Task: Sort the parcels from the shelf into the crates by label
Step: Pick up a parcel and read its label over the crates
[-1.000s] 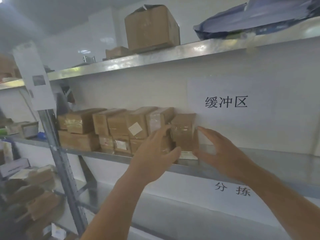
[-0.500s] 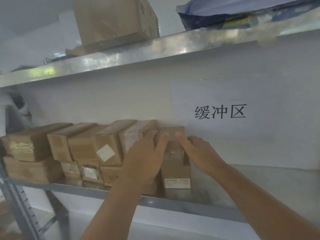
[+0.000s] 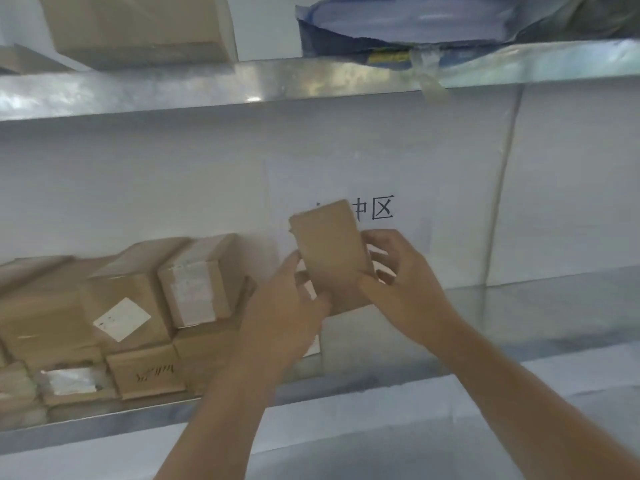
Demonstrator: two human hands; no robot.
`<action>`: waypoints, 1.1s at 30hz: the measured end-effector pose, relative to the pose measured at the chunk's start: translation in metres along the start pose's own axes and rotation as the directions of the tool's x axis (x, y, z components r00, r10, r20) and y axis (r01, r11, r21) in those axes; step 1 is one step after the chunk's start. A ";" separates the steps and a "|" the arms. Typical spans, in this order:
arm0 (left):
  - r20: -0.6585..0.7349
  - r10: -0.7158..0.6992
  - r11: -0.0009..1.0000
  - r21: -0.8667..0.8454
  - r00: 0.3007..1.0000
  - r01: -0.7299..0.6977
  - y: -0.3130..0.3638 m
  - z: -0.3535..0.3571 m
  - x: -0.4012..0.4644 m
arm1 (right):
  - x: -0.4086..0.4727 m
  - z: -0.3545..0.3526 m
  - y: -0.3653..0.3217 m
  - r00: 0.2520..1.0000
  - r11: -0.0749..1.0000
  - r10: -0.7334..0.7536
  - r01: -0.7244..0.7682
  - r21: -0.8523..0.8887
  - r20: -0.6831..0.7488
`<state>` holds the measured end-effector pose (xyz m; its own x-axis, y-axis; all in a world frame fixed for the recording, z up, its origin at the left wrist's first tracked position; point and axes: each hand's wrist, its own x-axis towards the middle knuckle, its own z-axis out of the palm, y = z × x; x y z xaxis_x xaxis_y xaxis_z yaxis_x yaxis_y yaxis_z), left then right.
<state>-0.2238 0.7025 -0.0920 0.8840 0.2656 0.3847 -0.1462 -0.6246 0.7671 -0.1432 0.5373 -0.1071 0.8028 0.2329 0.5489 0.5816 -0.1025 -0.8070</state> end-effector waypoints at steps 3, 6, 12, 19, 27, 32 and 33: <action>0.027 0.090 0.987 -0.136 0.996 -0.085 0.009 0.038 -0.008 | -0.030 -0.042 0.006 0.993 0.991 -0.043 0.029 -0.132 -0.106; 0.109 0.133 0.951 -0.294 0.985 -0.096 0.023 0.081 -0.019 | -0.065 -0.092 0.013 0.968 0.966 -0.077 0.013 -0.258 -0.238; 0.300 0.185 0.804 -0.594 0.936 0.031 0.082 0.168 -0.045 | -0.141 -0.204 0.026 0.934 0.980 0.030 -0.097 -0.173 -0.356; 0.434 0.346 0.727 -0.684 0.832 0.054 0.164 0.298 -0.100 | -0.226 -0.332 0.039 0.826 0.963 0.261 -0.189 0.190 -0.500; 0.546 0.477 0.745 -0.667 0.688 0.012 0.241 0.431 -0.162 | -0.304 -0.461 0.056 0.788 0.974 0.209 -0.217 0.057 -0.579; 0.558 0.533 0.740 -0.672 0.636 -0.030 0.281 0.493 -0.187 | -0.334 -0.519 0.061 0.716 0.952 0.267 -0.302 0.059 -0.645; 0.561 0.548 0.734 -0.678 0.620 -0.034 0.288 0.503 -0.192 | -0.339 -0.528 0.061 0.703 0.948 0.269 -0.313 0.053 -0.659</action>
<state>-0.2117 0.1021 -0.2032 0.7177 -0.5895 0.3707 -0.4386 0.0307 0.8981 -0.3105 -0.0585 -0.2275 0.8072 -0.5010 0.3122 0.2930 -0.1190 -0.9487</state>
